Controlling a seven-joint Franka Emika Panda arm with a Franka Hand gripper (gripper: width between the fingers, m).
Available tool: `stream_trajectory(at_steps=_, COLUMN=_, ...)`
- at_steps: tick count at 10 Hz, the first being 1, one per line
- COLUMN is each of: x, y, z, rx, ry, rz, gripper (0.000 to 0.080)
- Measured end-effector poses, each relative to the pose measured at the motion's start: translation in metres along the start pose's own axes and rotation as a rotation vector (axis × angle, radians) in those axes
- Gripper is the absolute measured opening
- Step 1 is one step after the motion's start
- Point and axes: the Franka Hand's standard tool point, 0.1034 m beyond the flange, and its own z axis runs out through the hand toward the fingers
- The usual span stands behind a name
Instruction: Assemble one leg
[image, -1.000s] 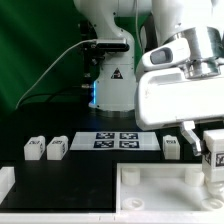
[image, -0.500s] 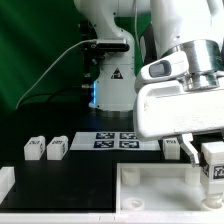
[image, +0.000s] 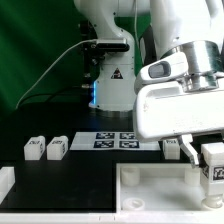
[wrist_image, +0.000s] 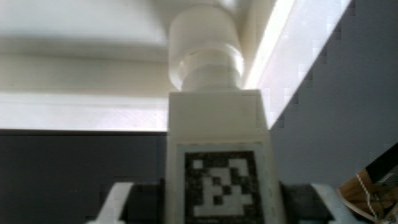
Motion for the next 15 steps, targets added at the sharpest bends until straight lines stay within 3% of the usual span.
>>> stream_trajectory(at_steps=4, x=-0.0056, y=-0.0005, z=0.0085, rx=-0.005, ry=0.006, rz=0.020, gripper=0.0291)
stream_trajectory(at_steps=7, x=-0.0081, y=-0.0020, z=0.0074, rx=-0.053, ry=0.044, rz=0.083, gripper=0.0291)
stream_trajectory(at_steps=9, x=-0.0082, y=-0.0016, z=0.0077, rx=-0.058, ry=0.025, rz=0.087, gripper=0.0309)
stream_trajectory(at_steps=11, x=-0.0111, y=-0.0016, z=0.0090, rx=-0.057, ry=0.011, rz=0.088, gripper=0.0589)
stream_trajectory(at_steps=15, x=-0.0113, y=-0.0016, z=0.0091, rx=-0.057, ry=0.010, rz=0.088, gripper=0.0647)
